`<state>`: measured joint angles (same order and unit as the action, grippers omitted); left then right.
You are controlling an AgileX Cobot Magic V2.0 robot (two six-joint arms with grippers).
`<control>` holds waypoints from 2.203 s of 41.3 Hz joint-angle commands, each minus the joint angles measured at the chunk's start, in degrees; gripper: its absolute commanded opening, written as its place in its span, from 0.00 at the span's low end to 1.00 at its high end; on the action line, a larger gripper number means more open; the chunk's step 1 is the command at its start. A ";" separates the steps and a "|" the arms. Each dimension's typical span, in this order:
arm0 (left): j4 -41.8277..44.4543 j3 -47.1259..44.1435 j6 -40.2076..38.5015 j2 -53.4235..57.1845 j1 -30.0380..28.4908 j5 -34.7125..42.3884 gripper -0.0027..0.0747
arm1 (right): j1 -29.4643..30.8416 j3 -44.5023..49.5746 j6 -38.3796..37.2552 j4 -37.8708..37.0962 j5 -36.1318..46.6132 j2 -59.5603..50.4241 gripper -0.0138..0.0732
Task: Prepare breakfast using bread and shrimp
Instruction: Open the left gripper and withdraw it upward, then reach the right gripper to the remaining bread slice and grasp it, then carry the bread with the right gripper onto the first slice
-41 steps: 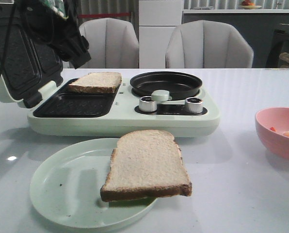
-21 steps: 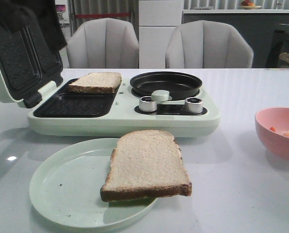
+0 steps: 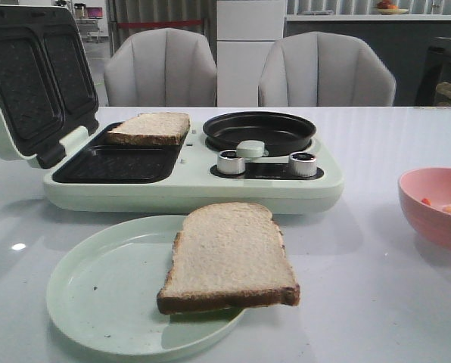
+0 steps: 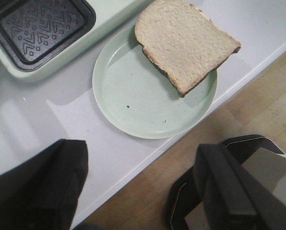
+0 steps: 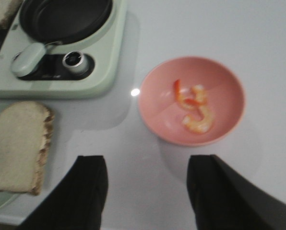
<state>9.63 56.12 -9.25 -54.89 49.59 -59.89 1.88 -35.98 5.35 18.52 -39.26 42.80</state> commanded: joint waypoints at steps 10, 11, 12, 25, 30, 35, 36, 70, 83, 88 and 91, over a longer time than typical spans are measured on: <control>0.29 0.28 0.10 4.10 0.34 2.32 0.69 | -8.70 -1.57 15.33 26.27 -4.77 17.14 0.72; 0.29 0.28 0.10 4.10 0.34 2.32 0.69 | -9.56 -1.57 16.82 27.66 -4.19 19.06 0.72; 0.29 0.28 0.10 4.10 0.34 2.32 0.69 | -10.66 -1.63 17.84 29.39 -3.73 20.99 0.72; 0.29 0.28 0.10 4.10 0.34 2.64 0.69 | -15.84 -3.92 35.07 49.66 -0.82 42.10 0.72; 0.29 0.28 0.10 4.10 0.34 2.65 0.69 | -15.84 -7.01 37.65 51.92 -1.47 48.09 0.72; 0.29 0.28 0.10 4.10 0.34 2.76 0.69 | -15.84 -10.15 37.65 51.92 -1.42 52.54 0.72; 0.29 0.28 0.10 4.10 0.34 2.76 0.69 | -15.91 -10.95 37.65 51.96 -1.57 53.48 0.72; 0.29 0.28 0.10 4.10 0.34 2.76 0.69 | -16.82 -17.85 37.65 51.10 -5.06 57.66 0.22; 1.32 0.28 0.10 4.10 0.34 2.76 0.69 | -16.82 -23.63 37.65 51.39 -9.45 47.15 0.22; 1.32 0.28 0.10 4.10 0.34 2.83 0.69 | -17.52 -29.71 37.69 53.80 -8.73 47.75 0.22; 1.32 0.28 0.10 4.10 0.34 2.83 0.69 | -18.74 -33.12 37.71 55.02 -6.65 49.27 0.22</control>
<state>10.06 54.90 -9.25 -51.48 49.59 -60.39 -15.73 -64.01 42.42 68.61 -46.49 93.08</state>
